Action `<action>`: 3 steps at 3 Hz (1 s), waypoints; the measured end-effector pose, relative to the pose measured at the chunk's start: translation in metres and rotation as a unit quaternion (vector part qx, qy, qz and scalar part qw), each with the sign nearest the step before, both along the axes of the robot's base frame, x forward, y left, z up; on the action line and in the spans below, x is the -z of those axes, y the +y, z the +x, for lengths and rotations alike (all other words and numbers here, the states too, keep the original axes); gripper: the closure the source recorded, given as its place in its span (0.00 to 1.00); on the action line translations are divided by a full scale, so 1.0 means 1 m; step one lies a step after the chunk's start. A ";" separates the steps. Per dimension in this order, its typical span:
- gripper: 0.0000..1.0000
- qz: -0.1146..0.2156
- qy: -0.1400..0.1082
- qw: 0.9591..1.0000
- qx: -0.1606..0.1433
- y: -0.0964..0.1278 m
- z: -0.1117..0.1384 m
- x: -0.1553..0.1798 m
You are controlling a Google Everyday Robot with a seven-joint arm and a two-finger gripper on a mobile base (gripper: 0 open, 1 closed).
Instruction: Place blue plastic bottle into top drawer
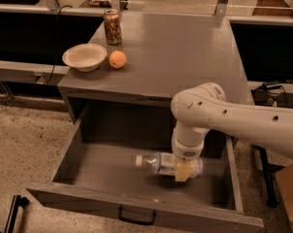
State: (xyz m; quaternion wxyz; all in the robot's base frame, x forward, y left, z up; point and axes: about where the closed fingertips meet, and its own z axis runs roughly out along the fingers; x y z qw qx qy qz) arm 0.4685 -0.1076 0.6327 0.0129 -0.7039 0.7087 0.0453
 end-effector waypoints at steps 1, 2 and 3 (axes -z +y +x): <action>0.00 0.000 0.001 1.000 0.000 0.000 -0.001 0.001; 0.00 0.000 0.001 1.000 0.000 0.000 -0.001 0.001; 0.00 0.004 -0.014 0.999 -0.042 0.004 -0.010 -0.015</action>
Offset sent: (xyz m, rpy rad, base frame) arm -0.0006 -0.0002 -0.0006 -0.0008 0.0014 0.0003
